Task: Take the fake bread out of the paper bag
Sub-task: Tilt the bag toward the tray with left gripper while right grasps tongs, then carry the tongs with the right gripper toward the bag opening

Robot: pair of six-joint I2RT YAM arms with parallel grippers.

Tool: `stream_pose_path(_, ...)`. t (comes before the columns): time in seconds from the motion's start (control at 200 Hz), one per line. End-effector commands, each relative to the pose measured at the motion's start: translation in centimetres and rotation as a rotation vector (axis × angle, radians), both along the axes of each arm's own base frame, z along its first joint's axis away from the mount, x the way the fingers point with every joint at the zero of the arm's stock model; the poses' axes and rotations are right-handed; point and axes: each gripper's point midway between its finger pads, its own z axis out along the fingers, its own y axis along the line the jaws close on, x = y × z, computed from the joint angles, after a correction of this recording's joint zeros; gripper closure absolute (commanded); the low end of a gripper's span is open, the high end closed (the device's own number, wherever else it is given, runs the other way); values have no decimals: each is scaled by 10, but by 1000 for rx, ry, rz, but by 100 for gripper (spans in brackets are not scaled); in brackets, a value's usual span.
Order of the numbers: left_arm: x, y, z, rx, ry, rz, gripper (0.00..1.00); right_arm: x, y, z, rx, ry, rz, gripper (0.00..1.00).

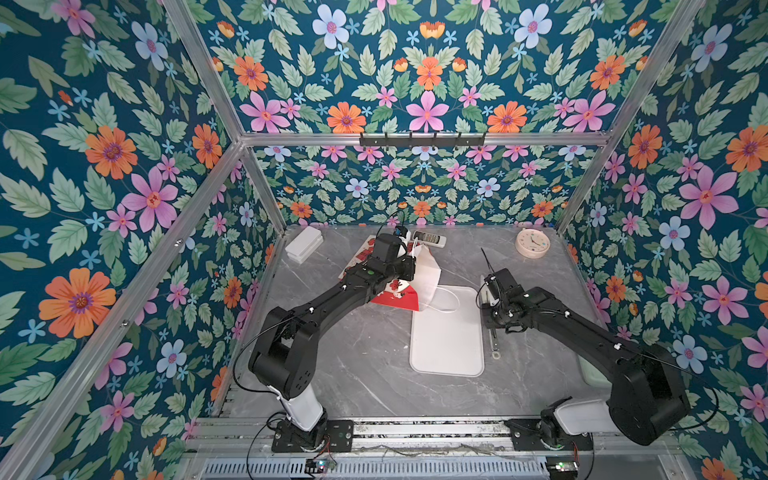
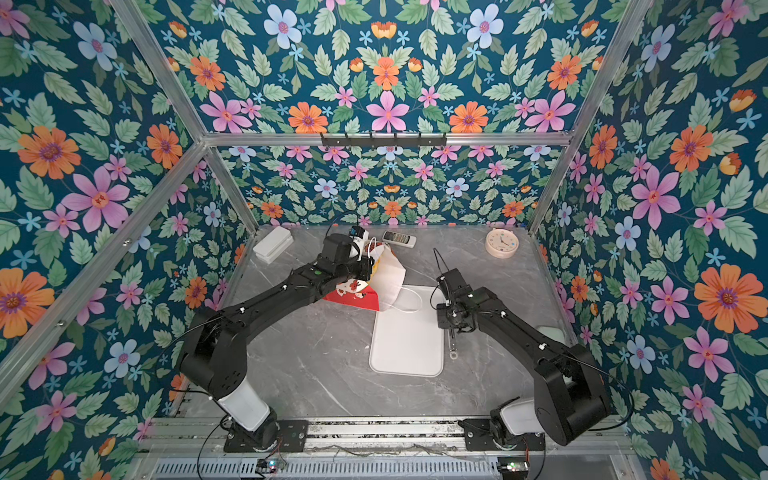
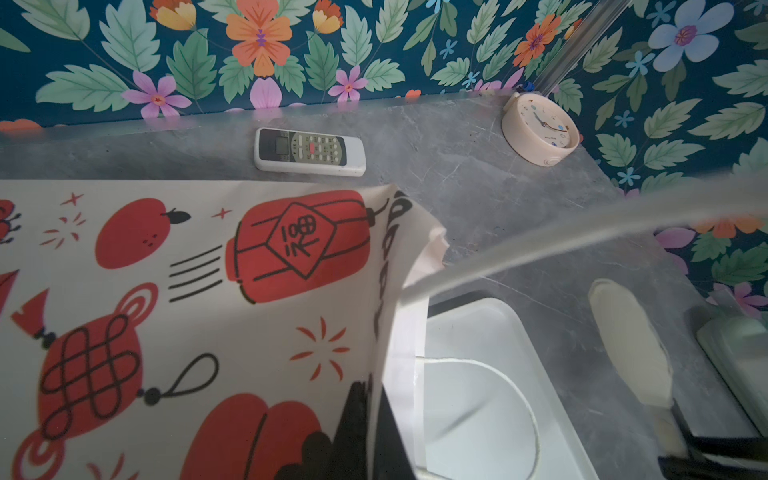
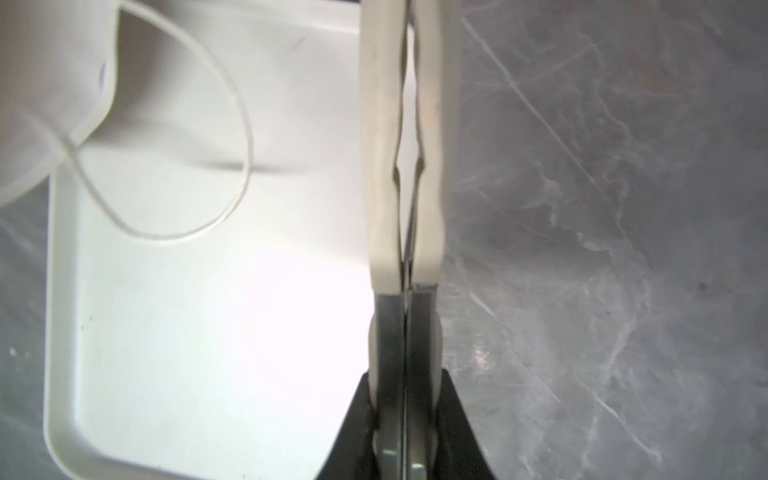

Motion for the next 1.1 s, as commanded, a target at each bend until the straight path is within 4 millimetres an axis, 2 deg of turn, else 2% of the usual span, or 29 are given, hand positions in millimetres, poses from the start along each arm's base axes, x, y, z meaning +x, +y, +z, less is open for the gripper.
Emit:
stream_pose_path(0.0,5,-1,7,-15,-22,12,100,-6,6,5,-44,-10,141,100)
stream_pose_path(0.11,4,0,4,-6,-19,13,100,-10,32,12,40,-21,221,99)
stream_pose_path(0.165,3,2,1,3,-17,18,100,-11,36,11,21,-18,241,98)
stream_pose_path(0.22,2,4,0,10,-15,20,100,-7,23,5,-56,-1,181,99)
stream_pose_path(0.295,0,7,-2,15,-15,23,100,-1,-5,-6,-200,7,82,100)
stream_pose_path(0.37,-2,8,-1,16,-17,23,100,-2,-23,-16,-258,47,19,100)
stream_pose_path(0.49,-5,9,-1,15,-17,22,100,0,-33,-26,-249,79,-57,99)
stream_pose_path(0.63,-7,11,0,17,-21,21,100,2,-42,-23,-264,98,-103,99)
stream_pose_path(0.79,-7,14,-3,33,-24,27,100,3,-25,-6,-178,105,-49,98)
stream_pose_path(0.965,-9,16,-7,44,-20,27,100,-4,9,21,-38,120,72,92)
stream_pose_path(1.095,-10,17,-10,60,-24,18,100,-12,34,40,-17,120,189,89)
